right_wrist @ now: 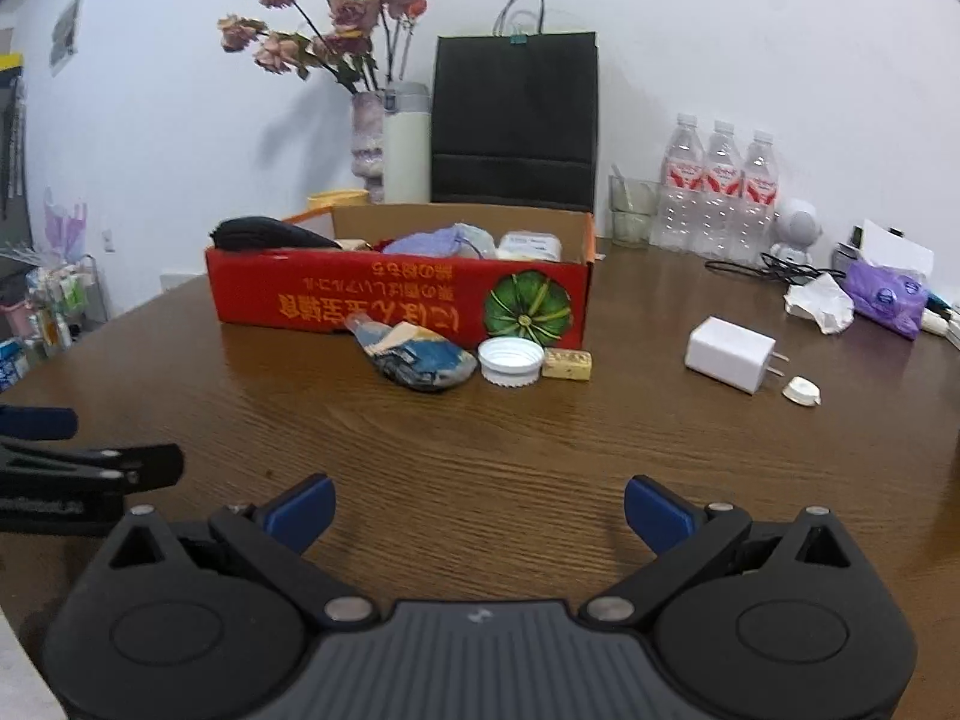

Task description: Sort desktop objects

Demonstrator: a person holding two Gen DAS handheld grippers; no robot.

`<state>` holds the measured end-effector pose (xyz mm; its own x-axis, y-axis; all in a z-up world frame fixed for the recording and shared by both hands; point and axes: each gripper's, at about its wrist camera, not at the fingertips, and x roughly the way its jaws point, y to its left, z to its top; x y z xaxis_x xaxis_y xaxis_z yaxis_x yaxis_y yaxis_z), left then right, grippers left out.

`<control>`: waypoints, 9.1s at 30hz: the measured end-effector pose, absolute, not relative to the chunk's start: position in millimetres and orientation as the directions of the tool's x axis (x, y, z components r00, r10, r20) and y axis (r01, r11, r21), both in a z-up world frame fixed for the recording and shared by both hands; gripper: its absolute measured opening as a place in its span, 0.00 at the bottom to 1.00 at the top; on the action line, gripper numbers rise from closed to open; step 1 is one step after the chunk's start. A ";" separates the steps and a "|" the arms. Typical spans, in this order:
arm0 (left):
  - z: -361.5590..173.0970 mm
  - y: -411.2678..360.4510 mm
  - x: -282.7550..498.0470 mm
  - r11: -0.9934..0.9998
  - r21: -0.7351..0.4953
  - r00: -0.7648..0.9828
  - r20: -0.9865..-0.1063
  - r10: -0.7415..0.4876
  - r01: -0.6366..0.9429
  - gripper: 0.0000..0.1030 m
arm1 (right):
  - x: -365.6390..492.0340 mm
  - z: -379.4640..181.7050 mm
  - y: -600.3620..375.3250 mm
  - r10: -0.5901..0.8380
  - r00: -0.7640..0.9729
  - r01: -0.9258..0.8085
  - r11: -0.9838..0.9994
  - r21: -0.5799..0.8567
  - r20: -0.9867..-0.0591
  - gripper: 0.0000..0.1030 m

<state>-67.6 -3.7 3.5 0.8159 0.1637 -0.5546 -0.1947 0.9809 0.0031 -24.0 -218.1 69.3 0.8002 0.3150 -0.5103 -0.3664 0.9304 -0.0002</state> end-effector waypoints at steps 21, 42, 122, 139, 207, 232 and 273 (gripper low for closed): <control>26.3 -30.5 50.4 0.997 -0.074 0.812 -0.582 -0.045 0.002 1.00 | 93.5 83.9 -264.1 0.194 0.823 -0.245 0.969 -0.024 -0.534 0.77; 5.9 -112.9 124.9 0.983 -0.068 0.774 -0.608 -0.175 0.168 0.57 | 166.8 64.4 -283.6 0.032 0.809 -0.051 0.999 -0.015 -0.587 0.53; 151.6 56.9 99.8 0.995 -0.074 0.926 -0.378 0.028 -0.060 0.40 | 132.0 227.6 -188.0 0.349 0.873 -0.361 0.932 0.028 -0.341 0.53; 79.5 91.0 218.6 0.986 -0.144 0.810 -0.586 -0.019 -0.081 0.40 | 260.9 150.2 -108.5 0.393 0.694 -0.451 0.890 0.060 -0.603 0.53; 34.6 8.5 -57.3 0.977 0.046 0.863 -0.461 0.206 -0.208 1.00 | -3.8 85.9 -215.5 0.172 0.851 -0.199 0.980 -0.002 -0.496 1.00; 19.5 -5.8 -115.7 0.982 -0.017 0.861 -0.484 0.158 -0.190 1.00 | -77.1 79.1 -211.6 0.240 0.846 -0.287 0.958 -0.028 -0.477 1.00; 8.4 -30.1 107.5 0.989 -0.098 0.747 -0.648 -0.147 0.110 0.74 | 142.3 73.5 -217.7 0.195 0.766 -0.210 0.977 0.049 -0.612 0.83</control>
<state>107.5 -30.1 8.4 0.7472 -0.1473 -0.6481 0.1098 0.9891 -0.0982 142.3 -217.7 73.5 0.7661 0.1949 -0.6124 -0.2096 0.9766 0.0486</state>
